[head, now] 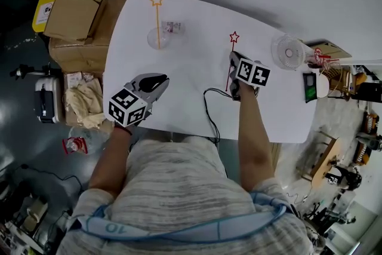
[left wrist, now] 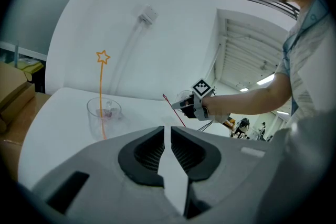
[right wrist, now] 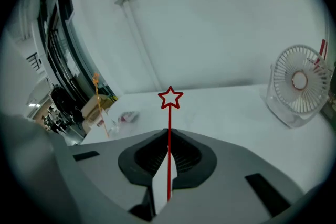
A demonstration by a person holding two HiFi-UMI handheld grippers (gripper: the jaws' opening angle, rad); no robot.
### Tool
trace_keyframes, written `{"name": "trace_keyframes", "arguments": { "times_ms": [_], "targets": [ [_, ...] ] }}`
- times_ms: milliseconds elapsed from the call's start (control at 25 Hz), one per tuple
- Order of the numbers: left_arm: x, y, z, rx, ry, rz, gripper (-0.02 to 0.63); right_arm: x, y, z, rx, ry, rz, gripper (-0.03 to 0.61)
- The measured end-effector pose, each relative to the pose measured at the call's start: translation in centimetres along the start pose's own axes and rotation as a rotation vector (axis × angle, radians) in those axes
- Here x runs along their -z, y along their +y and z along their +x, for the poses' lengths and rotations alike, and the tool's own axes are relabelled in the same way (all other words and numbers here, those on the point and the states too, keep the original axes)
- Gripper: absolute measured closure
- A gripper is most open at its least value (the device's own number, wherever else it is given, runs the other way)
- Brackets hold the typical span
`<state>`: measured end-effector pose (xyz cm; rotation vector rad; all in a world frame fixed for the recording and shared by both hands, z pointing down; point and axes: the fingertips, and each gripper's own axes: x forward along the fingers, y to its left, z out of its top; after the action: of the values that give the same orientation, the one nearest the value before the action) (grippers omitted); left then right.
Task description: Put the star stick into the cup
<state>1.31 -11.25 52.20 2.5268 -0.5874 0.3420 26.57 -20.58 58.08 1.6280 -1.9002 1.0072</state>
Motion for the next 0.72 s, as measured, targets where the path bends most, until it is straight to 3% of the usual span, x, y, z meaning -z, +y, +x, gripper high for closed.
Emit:
{"name": "trace_keyframes", "arguments": {
  "times_ms": [360, 520, 720],
  "targets": [
    [-1.2, 1.0, -2.3, -0.045, -0.039, 0.011, 0.575, -12.2, 11.6, -3.8, -0.302, -0.419, 0.008, 0.558],
    [-1.2, 1.7, -3.7, -0.073, -0.053, 0.003, 0.575, -14.8, 16.6, -4.2, -0.411, -0.496, -0.007, 0.558],
    [-0.8, 2.7, -5.3, -0.109, -0.065, -0.016, 0.575, -15.6, 21.0, -3.0, -0.488, -0.508, -0.026, 0.558]
  ]
}}
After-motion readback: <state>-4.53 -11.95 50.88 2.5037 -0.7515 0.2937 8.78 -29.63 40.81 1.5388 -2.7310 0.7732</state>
